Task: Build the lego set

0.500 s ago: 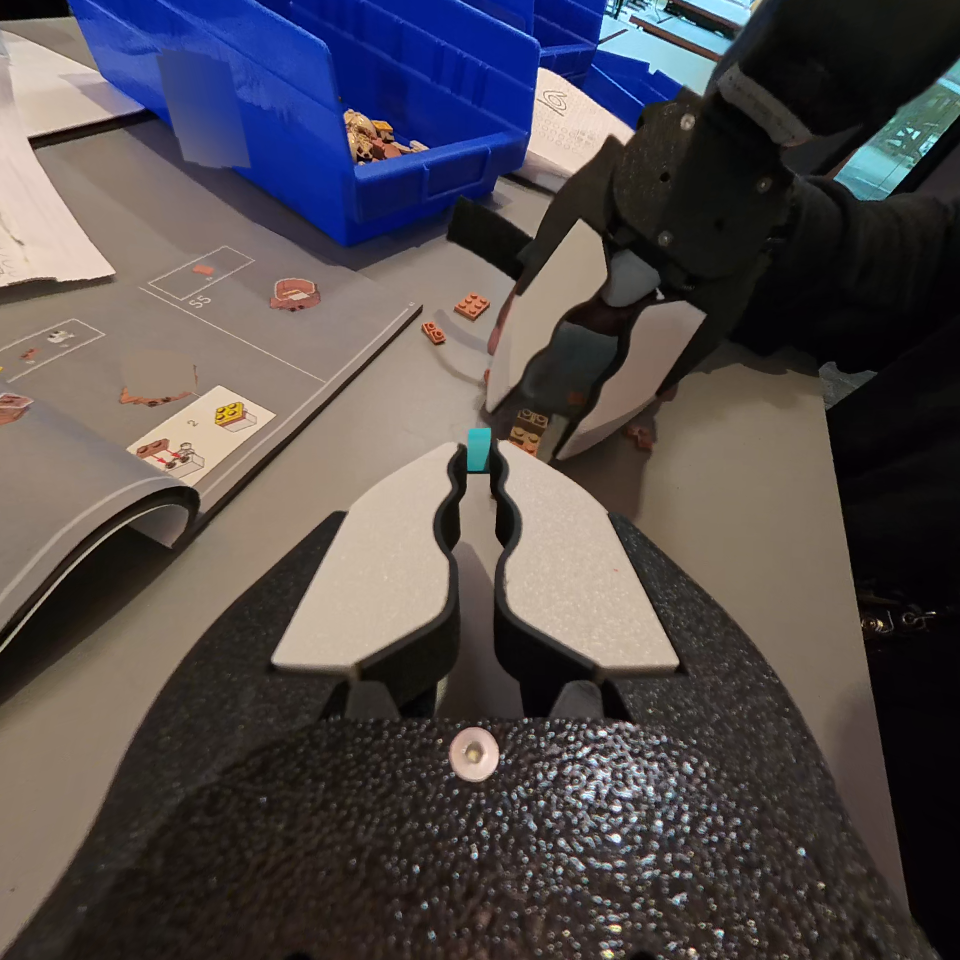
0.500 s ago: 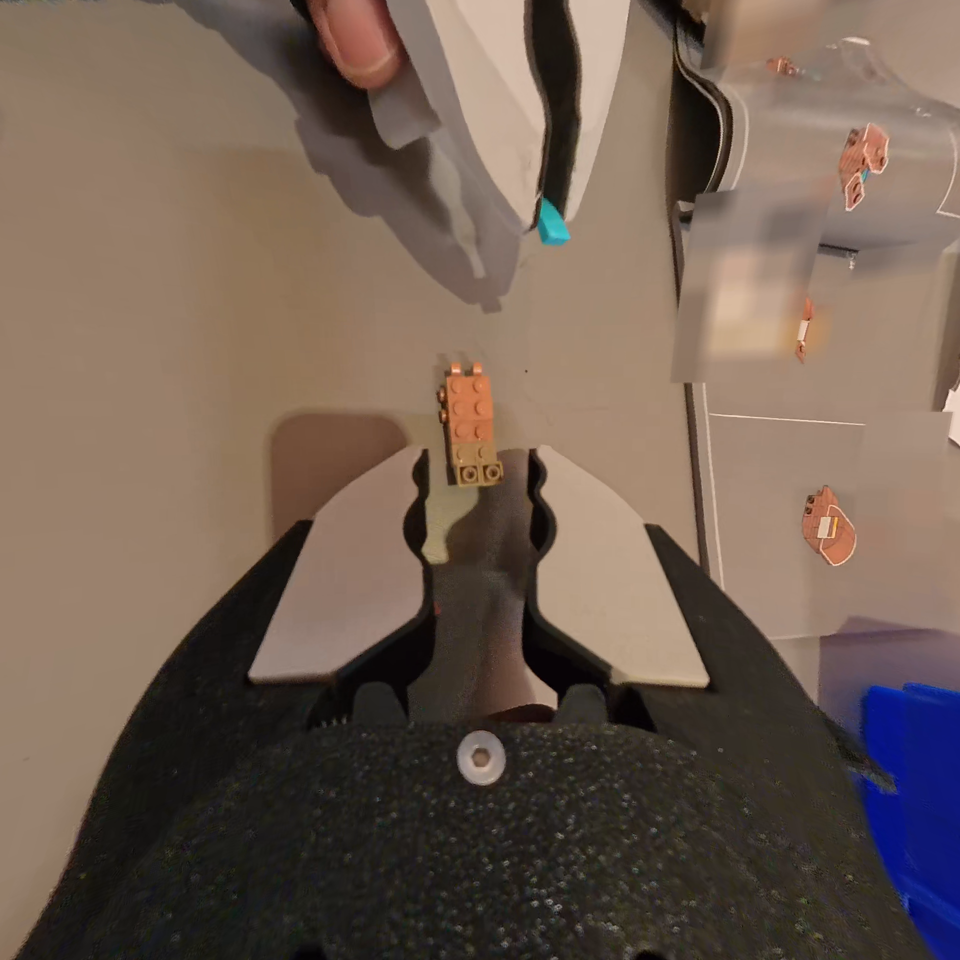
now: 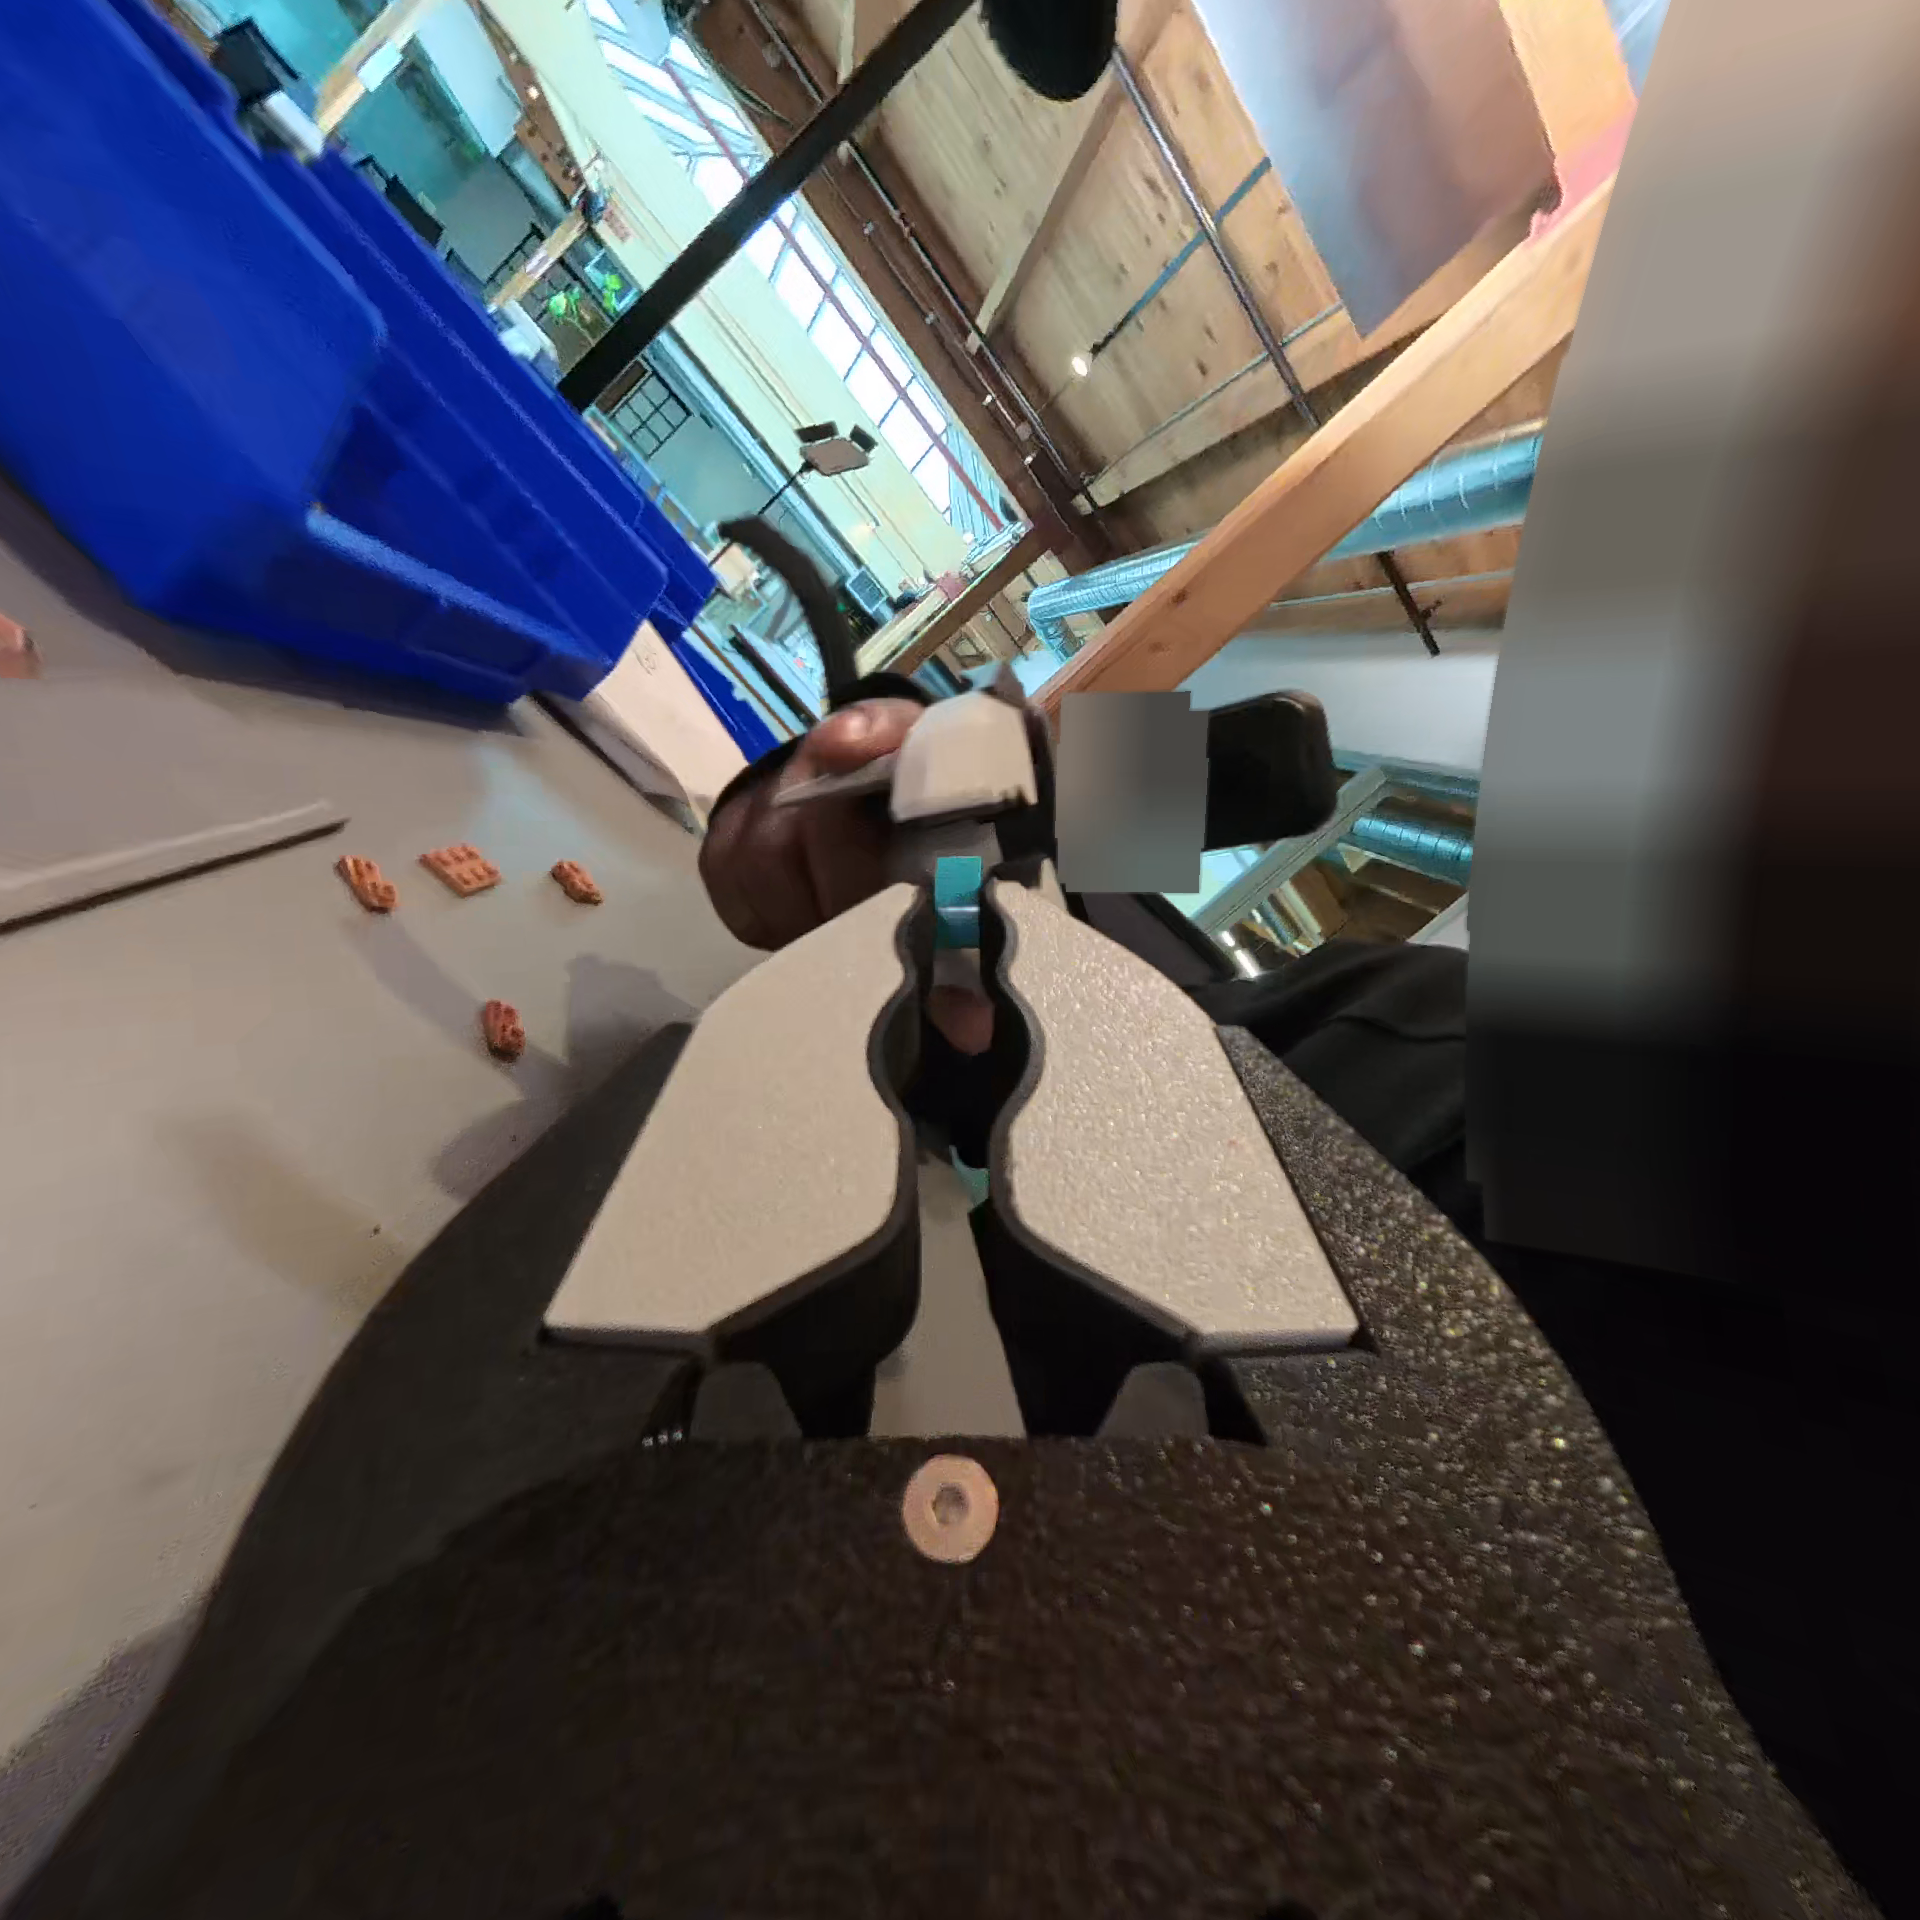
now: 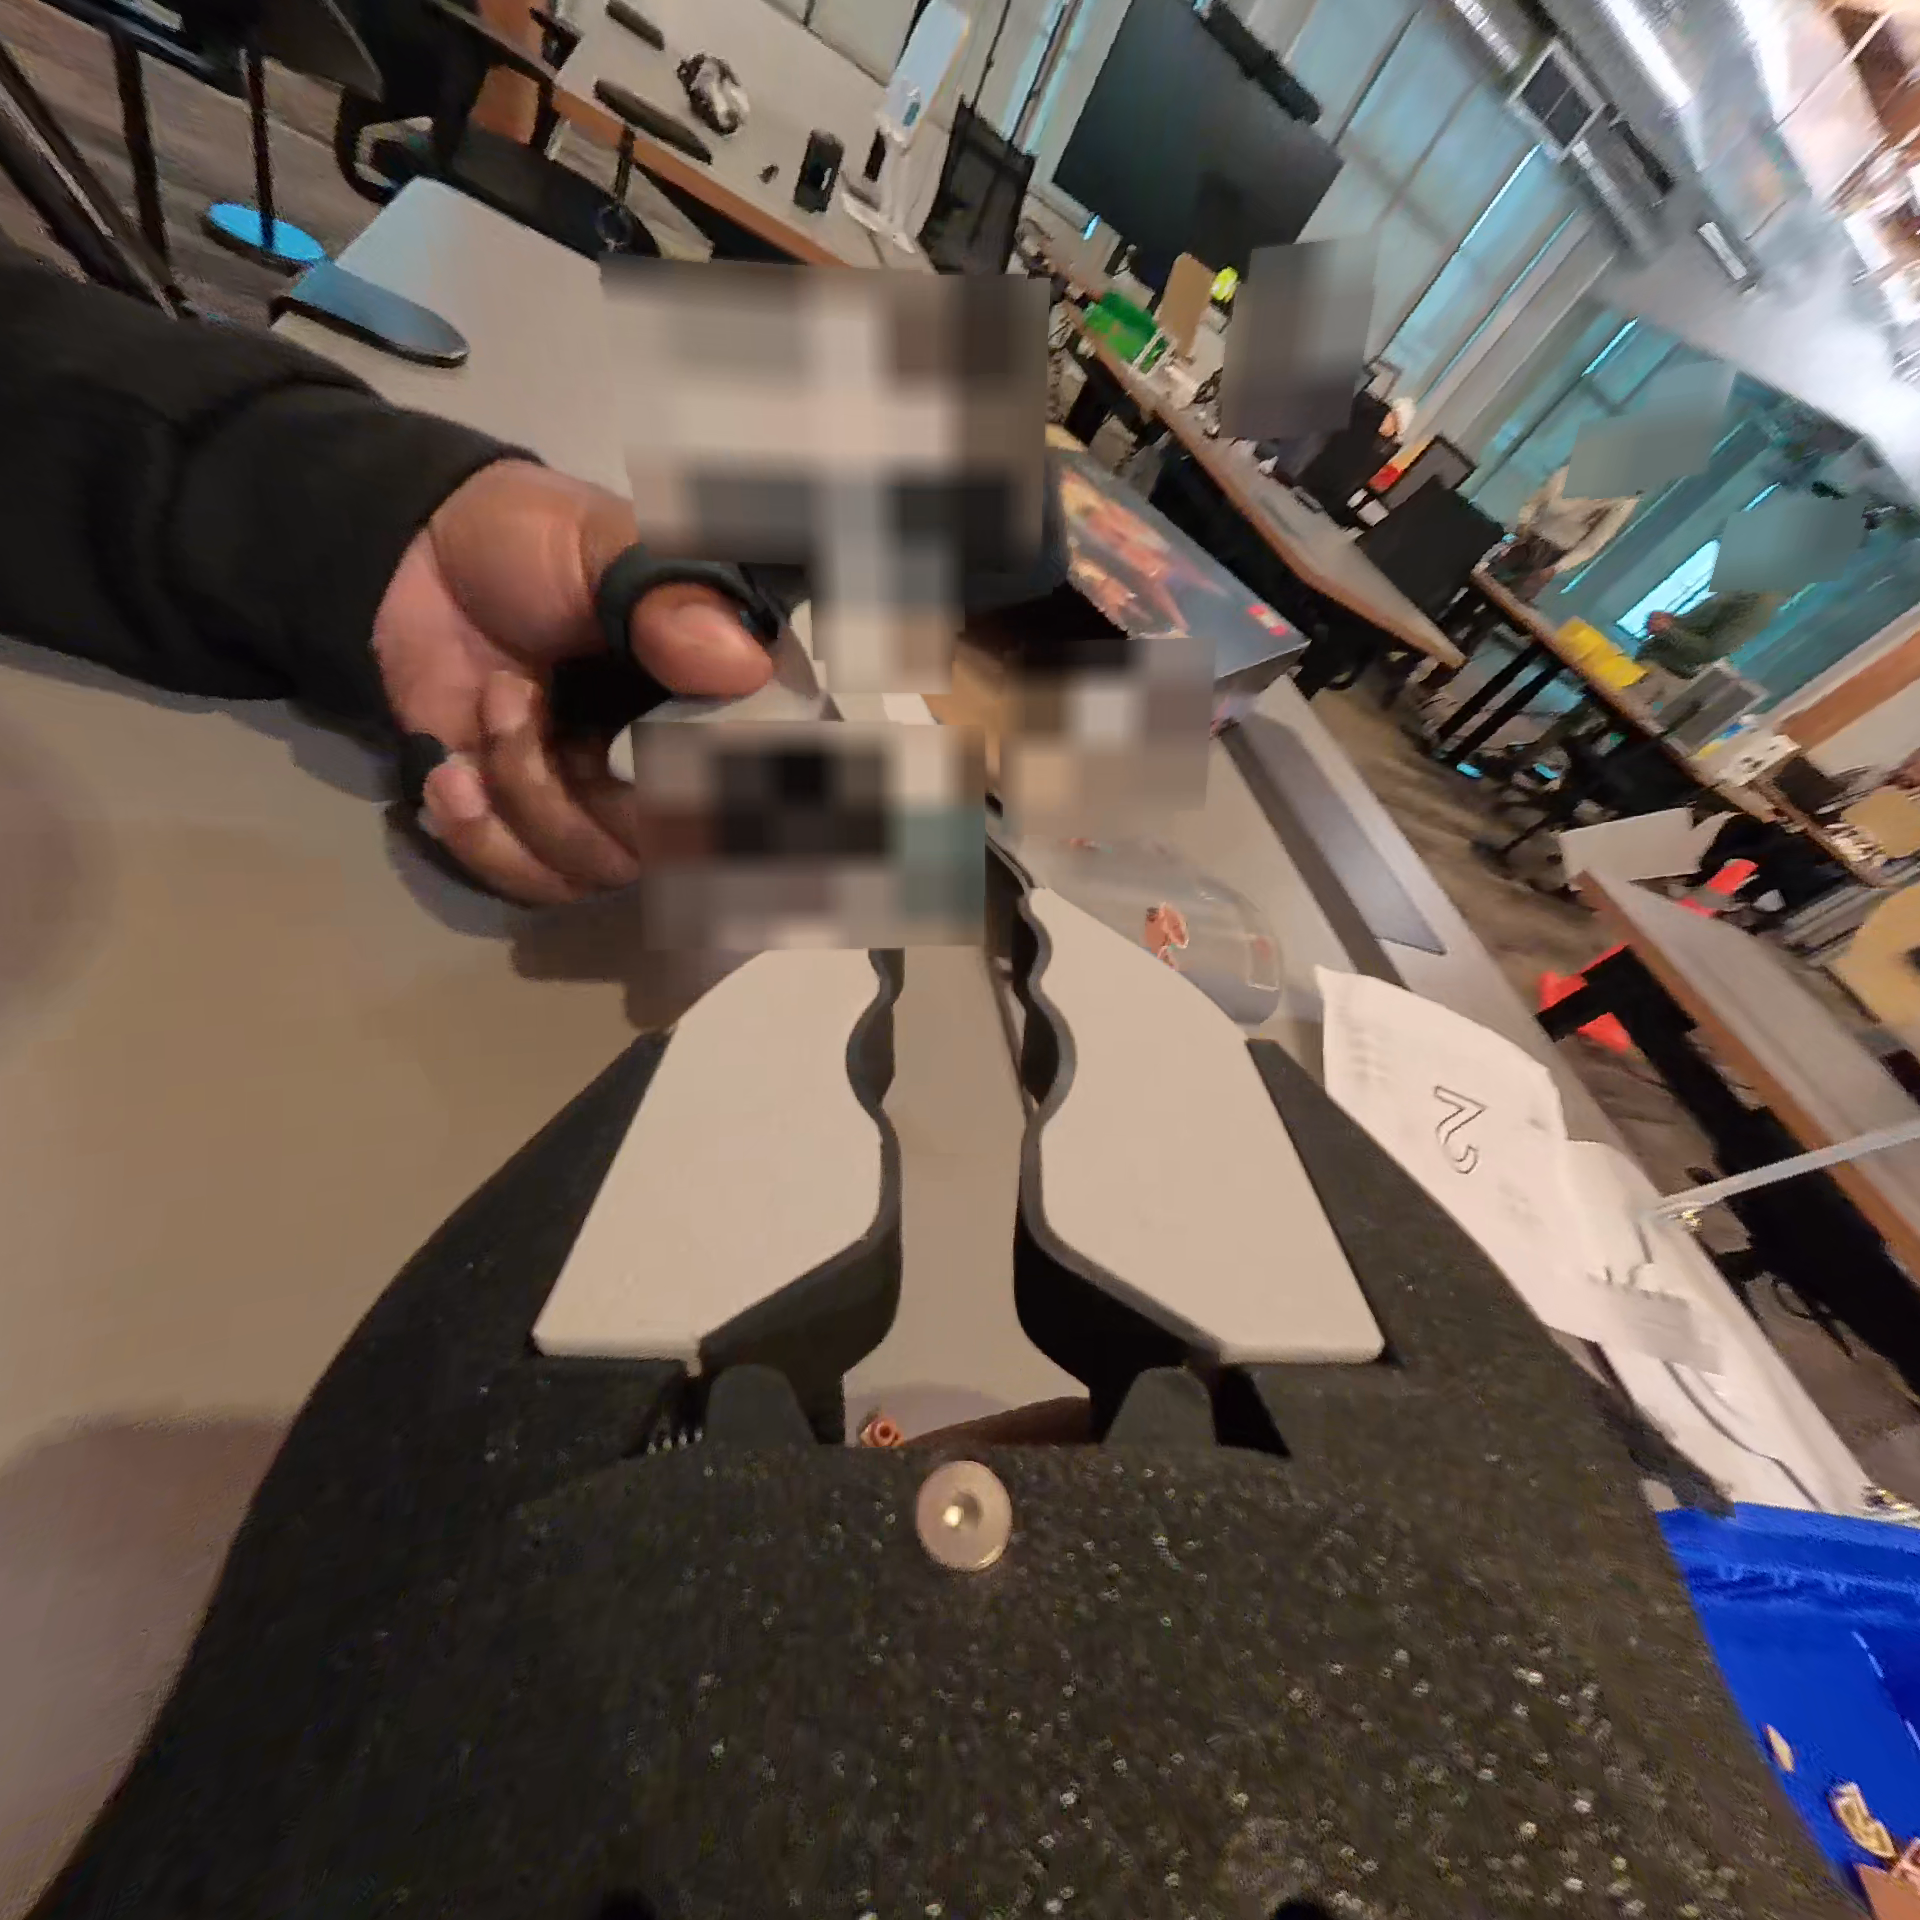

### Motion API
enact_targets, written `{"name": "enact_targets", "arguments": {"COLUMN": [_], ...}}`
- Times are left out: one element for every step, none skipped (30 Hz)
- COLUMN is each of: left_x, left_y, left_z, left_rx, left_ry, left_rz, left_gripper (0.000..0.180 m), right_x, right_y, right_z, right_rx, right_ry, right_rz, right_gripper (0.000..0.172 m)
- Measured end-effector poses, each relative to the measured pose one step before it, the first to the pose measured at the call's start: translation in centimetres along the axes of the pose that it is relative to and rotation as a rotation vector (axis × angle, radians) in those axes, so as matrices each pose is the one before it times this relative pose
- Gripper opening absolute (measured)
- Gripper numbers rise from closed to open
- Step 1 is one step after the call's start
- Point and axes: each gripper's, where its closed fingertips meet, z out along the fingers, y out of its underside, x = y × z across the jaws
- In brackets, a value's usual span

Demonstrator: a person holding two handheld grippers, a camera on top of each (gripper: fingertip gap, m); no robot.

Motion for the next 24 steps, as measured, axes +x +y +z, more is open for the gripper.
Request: {"name": "enact_targets", "arguments": {"left_x": [-0.162,0.221,0.069,-0.104,0.040,0.002,0.007,0.056,0.095,0.107,0.137,-0.029,-0.268,-0.409,-0.424,-0.305,-0.235,-0.280,-0.078,0.331,0.559,0.587,0.435,0.281], "left_y": [0.148,0.093,0.227,0.136,0.020,0.101,0.026,-0.148,-0.168,-0.196,-0.330,-0.327,-0.265,-0.106,0.120,0.275,0.403,0.397,0.274,0.104,0.089,0.193,0.271,0.315], "left_z": [0.043,0.073,0.108,0.078,0.003,-0.001,0.003,-0.011,-0.100,-0.138,-0.239,-0.251,-0.239,-0.144,-0.033,0.059,0.107,0.120,0.144,0.182,0.214,0.238,0.226,0.184], "left_rx": [-0.0022,-0.0036,-0.0137,-0.0064,0.0017,-0.0044,0.0004,0.0104,0.0072,0.0065,0.0145,0.0133,0.0071,-0.0044,-0.0228,-0.0404,-0.0543,-0.0553,-0.0413,-0.0224,-0.0186,-0.0219,-0.0255,-0.0267], "left_ry": [0.0026,0.0199,0.0089,0.0006,0.0107,0.0050,-0.0020,-0.0040,-0.0012,-0.0018,-0.0024,-0.0163,-0.0359,-0.0570,-0.0758,-0.0825,-0.0826,-0.0808,-0.0627,-0.0260,-0.0030,0.0060,0.0000,-0.0067], "left_rz": [-0.0255,-0.0113,-0.0118,-0.0197,-0.0207,-0.0116,0.0054,0.0149,0.0197,0.0206,0.0236,0.0269,0.0348,0.0620,0.0968,0.1333,0.1520,0.1475,0.1297,0.1030,0.0788,0.0635,0.0562,0.0558], "left_gripper": [0.007,0.007,0.007,0.007,0.007,0.007,0.007,0.008,0.008,0.007,0.006,0.006,0.005,0.005,0.005,0.006,0.007,0.008,0.008,0.009,0.009,0.009,0.009,0.009], "right_x": [-0.161,-0.212,-0.105,-0.079,-0.072,-0.082,-0.036,-0.056,0.004,0.128,0.174,0.225,0.258,0.280,0.338,0.374,0.232,-0.058,-0.319,-0.462,-0.547,-0.558,-0.487,-0.391], "right_y": [-0.119,0.142,0.236,0.100,0.007,0.015,0.013,-0.024,-0.043,-0.057,-0.069,-0.056,0.052,0.305,0.579,0.778,0.797,0.686,0.540,0.362,0.111,-0.050,-0.070,-0.098], "right_z": [0.059,0.091,0.088,0.008,-0.046,-0.061,-0.080,-0.097,-0.137,-0.196,-0.226,-0.241,-0.216,-0.142,-0.036,0.040,0.102,0.140,0.142,0.128,0.084,0.032,-0.003,-0.029], "right_rx": [0.0054,-0.0116,-0.0143,-0.0011,0.0056,0.0028,0.0027,0.0047,0.0053,0.0061,0.0064,0.0049,-0.0042,-0.0242,-0.0491,-0.0683,-0.0723,-0.0663,-0.0553,-0.0411,-0.0216,-0.0086,-0.0068,-0.0045], "right_ry": [-0.0074,-0.0115,-0.0039,0.0004,-0.0014,-0.0076,-0.0094,-0.0121,-0.0106,-0.0047,-0.0020,0.0017,0.0074,0.0132,0.0236,0.0336,0.0287,0.0109,-0.0061,-0.0177,-0.0245,-0.0262,-0.0242,-0.0198], "right_rz": [0.0007,-0.0005,-0.0060,-0.0073,0.0010,0.0114,0.0185,0.0256,0.0331,0.0358,0.0336,0.0274,0.0187,0.0047,-0.0164,-0.0349,-0.0403,-0.0335,-0.0172,-0.0001,0.0060,0.0081,0.0106,0.0107], "right_gripper": [0.018,0.016,0.014,0.011,0.010,0.010,0.009,0.004,0.003,0.003,0.003,0.002,0.002,0.002,0.002,0.003,0.002,0.003,0.003,0.003,0.003,0.003,0.003,0.003]}}
